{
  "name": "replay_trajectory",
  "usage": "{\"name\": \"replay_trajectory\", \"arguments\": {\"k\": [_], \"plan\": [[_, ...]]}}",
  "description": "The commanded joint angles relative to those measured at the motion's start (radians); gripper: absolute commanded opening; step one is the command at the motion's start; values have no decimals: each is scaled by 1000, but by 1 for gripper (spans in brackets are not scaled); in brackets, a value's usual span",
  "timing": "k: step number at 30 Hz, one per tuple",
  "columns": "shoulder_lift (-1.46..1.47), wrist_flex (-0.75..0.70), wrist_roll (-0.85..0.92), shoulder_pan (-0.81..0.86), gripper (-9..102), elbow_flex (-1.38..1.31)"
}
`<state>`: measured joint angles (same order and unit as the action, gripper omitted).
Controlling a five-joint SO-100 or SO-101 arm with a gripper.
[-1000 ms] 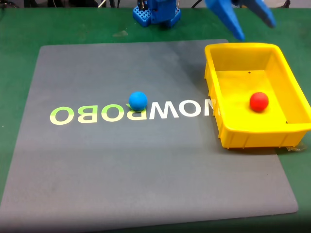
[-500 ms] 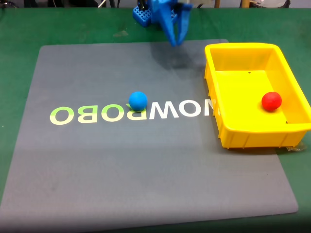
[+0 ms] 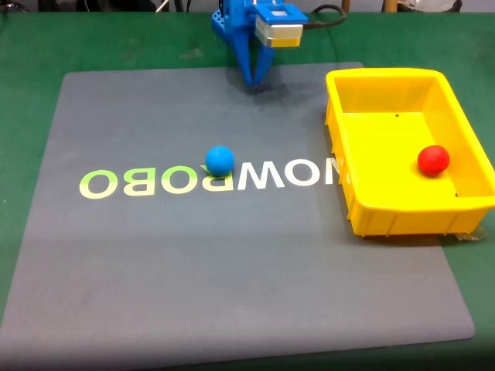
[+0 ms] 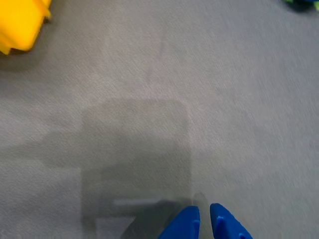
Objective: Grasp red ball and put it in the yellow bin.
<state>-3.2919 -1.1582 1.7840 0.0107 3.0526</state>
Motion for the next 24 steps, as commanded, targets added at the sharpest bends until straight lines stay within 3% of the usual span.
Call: {"name": "replay_trajectory", "arguments": {"k": [1, 24], "plan": [[-31, -51, -2, 15, 0, 26], [-34, -202, -25, 28, 0, 48]]}}
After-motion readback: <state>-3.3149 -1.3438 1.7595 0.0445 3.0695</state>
